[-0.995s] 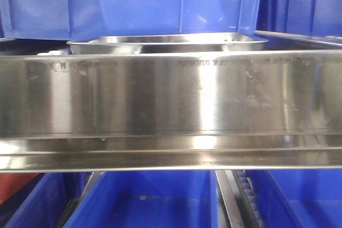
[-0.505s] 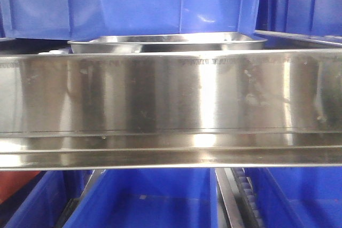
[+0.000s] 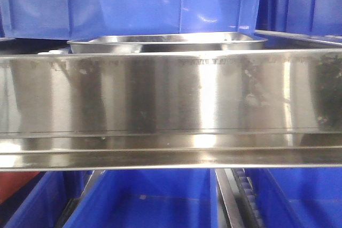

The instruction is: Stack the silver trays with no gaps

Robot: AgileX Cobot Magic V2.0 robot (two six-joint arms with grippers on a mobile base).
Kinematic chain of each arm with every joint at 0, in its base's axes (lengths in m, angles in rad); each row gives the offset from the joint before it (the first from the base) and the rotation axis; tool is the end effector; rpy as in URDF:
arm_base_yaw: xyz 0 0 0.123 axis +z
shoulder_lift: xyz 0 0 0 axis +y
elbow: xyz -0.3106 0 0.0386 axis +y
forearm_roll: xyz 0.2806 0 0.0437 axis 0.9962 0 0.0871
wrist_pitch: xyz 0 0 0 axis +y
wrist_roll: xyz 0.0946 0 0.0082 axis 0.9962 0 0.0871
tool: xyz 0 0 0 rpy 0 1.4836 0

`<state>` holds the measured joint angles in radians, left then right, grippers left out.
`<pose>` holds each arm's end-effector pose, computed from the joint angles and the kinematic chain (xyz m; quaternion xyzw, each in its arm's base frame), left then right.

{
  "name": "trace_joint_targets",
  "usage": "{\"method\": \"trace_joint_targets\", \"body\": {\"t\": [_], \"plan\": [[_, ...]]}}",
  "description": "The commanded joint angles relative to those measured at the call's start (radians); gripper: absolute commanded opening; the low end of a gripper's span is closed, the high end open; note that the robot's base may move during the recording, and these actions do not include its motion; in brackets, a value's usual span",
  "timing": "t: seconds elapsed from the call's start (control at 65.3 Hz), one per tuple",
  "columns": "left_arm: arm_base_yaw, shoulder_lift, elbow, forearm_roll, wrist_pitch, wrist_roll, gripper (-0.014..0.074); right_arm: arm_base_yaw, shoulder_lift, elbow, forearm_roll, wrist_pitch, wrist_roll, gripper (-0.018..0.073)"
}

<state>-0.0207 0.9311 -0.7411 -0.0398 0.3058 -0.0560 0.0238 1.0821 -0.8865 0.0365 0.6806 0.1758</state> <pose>0.2164 -0.0056 0.3474 -0.0273 0.8353 -0.0365 0.5478 0.2387 0.0079 0.3363 0.0789 0.9211 0.0539 0.3775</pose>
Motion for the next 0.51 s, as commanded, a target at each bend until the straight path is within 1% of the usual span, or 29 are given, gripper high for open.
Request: {"method": "trace_joint_targets", "body": {"t": [0.0, 0.061, 0.107, 0.138, 0.153, 0.168, 0.184, 0.214, 0.275, 0.337, 0.367, 0.49], "plan": [[-0.03, 0.076, -0.095, -0.017, 0.054, -0.001, -0.0009, 0.076, 0.068, -0.084, -0.019, 0.034, -0.029, -0.0076], [-0.071, 0.141, -0.16, 0.002, 0.097, -0.001, -0.0011, 0.125, 0.119, -0.13, -0.053, 0.057, 0.002, -0.0073], [-0.108, 0.195, -0.218, 0.02, 0.143, -0.005, -0.0016, 0.172, 0.174, -0.185, -0.104, 0.086, 0.069, -0.0064], [-0.134, 0.234, -0.258, 0.032, 0.18, -0.025, -0.0016, 0.195, 0.201, -0.221, -0.134, 0.104, 0.107, -0.0064], [-0.149, 0.266, -0.291, 0.051, 0.212, -0.049, -0.0016, 0.211, 0.221, -0.244, -0.162, 0.12, 0.135, -0.0064], [-0.159, 0.274, -0.299, 0.055, 0.219, -0.068, -0.0016, 0.227, 0.242, -0.259, -0.175, 0.14, 0.161, -0.0064], [-0.175, 0.298, -0.324, 0.072, 0.242, -0.101, -0.0016, 0.236, 0.255, -0.274, -0.186, 0.153, 0.176, -0.0064], [-0.19, 0.33, -0.36, 0.091, 0.272, -0.137, -0.0016, 0.254, 0.28, -0.314, -0.206, 0.184, 0.201, -0.0064], [-0.235, 0.392, -0.431, 0.163, 0.337, -0.248, -0.0016, 0.282, 0.329, -0.381, -0.213, 0.255, 0.235, -0.0064], [-0.272, 0.457, -0.509, 0.229, 0.4, -0.324, -0.0016, 0.306, 0.375, -0.448, -0.213, 0.308, 0.253, -0.0064], [-0.293, 0.484, -0.541, 0.246, 0.427, -0.356, -0.0016, 0.319, 0.404, -0.488, -0.213, 0.342, 0.261, -0.0064], [-0.359, 0.584, -0.661, 0.253, 0.528, -0.381, -0.0016, 0.348, 0.498, -0.609, -0.213, 0.43, 0.286, -0.0064]]}}
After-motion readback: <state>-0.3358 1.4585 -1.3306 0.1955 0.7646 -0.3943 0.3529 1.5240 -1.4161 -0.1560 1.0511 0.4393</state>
